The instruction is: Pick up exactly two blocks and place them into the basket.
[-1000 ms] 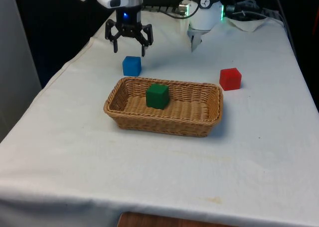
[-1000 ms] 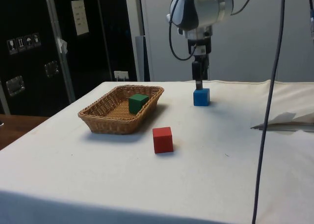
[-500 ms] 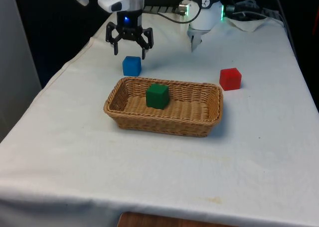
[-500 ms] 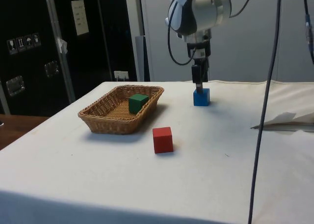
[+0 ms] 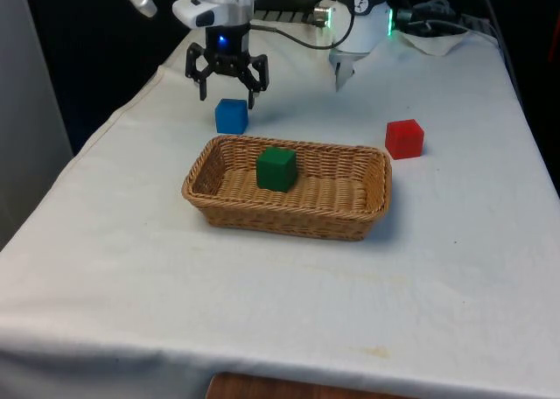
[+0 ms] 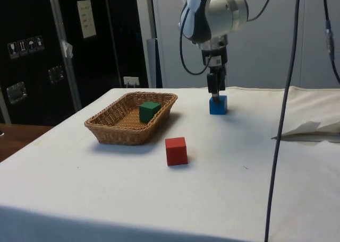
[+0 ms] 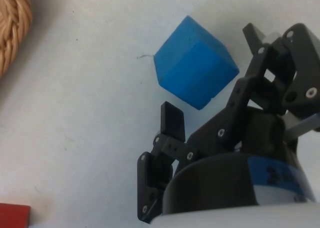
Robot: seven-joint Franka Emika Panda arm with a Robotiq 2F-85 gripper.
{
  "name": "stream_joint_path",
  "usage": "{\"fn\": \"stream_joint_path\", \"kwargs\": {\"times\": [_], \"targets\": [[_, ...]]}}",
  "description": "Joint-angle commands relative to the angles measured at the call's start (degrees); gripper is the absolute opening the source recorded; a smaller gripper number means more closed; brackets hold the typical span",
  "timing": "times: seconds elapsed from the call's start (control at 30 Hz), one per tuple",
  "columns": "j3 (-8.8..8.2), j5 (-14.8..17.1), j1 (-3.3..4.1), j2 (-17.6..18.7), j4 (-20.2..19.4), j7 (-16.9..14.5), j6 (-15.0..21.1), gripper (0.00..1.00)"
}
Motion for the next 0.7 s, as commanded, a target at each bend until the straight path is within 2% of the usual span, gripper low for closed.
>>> {"fn": "stream_joint_path", "kwargs": {"times": [0.0,0.17,0.2,0.23,0.43,0.47,0.5,0.67], "targets": [[3.04,2.5,-1.89,0.7,-0.1,-1.2,1.7,1.00],[3.27,3.3,-1.78,1.4,0.3,-1.3,1.9,1.00],[0.52,1.1,0.00,1.2,0.6,0.0,0.0,1.00],[3.15,3.6,-1.60,1.7,0.2,-1.3,2.0,1.00],[1.66,3.6,-0.46,1.9,-0.4,-1.0,1.8,1.00],[1.03,2.7,0.00,2.9,0.0,-0.1,0.5,1.00],[1.83,3.7,-0.46,1.9,-0.6,-1.1,2.1,1.00],[2.69,5.5,-0.86,2.1,-1.1,-1.8,3.3,1.00]]}}
